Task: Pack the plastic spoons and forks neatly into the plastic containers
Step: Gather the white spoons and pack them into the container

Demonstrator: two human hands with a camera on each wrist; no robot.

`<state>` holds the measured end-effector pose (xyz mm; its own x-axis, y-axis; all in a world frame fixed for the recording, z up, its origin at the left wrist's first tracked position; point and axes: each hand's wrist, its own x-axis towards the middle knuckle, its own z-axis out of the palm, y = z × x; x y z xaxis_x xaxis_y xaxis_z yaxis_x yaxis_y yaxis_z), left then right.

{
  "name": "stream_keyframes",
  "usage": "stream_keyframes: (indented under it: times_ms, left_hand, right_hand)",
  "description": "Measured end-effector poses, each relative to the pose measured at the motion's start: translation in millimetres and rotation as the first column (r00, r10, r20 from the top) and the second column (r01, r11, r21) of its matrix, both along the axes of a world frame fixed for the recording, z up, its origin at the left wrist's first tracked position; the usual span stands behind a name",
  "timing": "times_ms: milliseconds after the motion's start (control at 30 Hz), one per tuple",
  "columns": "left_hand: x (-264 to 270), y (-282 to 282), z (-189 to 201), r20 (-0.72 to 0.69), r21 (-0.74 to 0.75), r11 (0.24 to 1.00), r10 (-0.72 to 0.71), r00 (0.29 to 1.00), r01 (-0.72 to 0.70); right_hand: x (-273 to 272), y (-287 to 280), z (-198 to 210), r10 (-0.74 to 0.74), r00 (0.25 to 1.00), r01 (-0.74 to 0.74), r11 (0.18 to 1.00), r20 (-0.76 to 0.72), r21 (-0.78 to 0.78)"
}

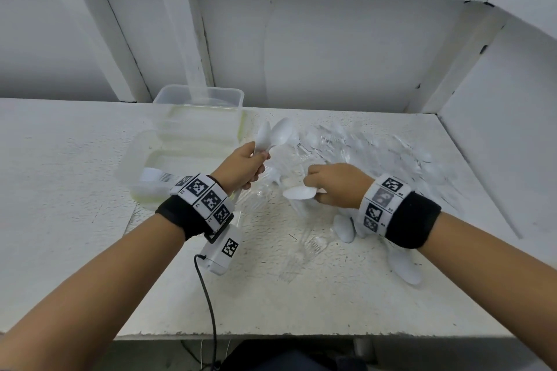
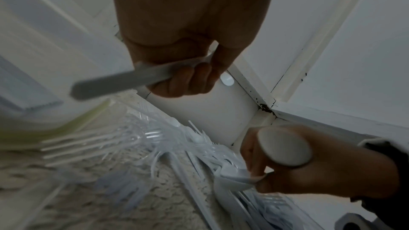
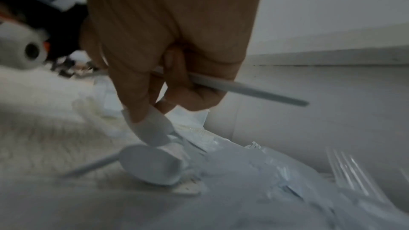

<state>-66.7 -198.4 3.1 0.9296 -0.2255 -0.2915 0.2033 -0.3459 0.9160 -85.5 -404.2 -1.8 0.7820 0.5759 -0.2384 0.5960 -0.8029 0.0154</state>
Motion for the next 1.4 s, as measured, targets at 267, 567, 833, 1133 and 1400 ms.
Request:
stream_keyframes:
  times_ms: [267, 567, 833, 1133, 1400]
  left_hand:
    - [-4.7, -16.0, -8.2, 0.118, 0.136, 0.990, -0.060, 0.991, 0.043]
    - [-16.6, -40.9, -25.7, 0.011, 0.723, 0.542, -0.630, 0.777, 0.429]
    - [-17.5, -31.6, -22.0, 0.137, 0.744, 0.586, -0.606, 0.784, 0.323]
    - [-25.7, 1.0, 22.8, 0.222, -0.012, 0.997, -0.071, 0.972, 0.076]
    - [-22.0, 17.5, 17.8, 0.162, -0.117, 0.988, 0.122, 0.979, -0.104]
  right_hand:
    - [-14.7, -17.0, 37.2, -0.406, 0.892, 0.370, 0.402, -0.199, 0.838]
    - [-12.8, -36.8, 42.4, -0.473, 0.775, 0.487, 0.026, -0.419, 0.873]
    - [-18.3, -31.4, 35.9, -0.395, 0.779, 0.529, -0.004, -0.487, 0.849]
    - [-16.7, -27.8, 21.5, -0.558, 0.803, 0.532, 0.514, -0.209, 0.673]
    - [-15.2, -3.1, 9.0, -0.354, 0.935, 0.354, 0.935, -0.034, 0.006]
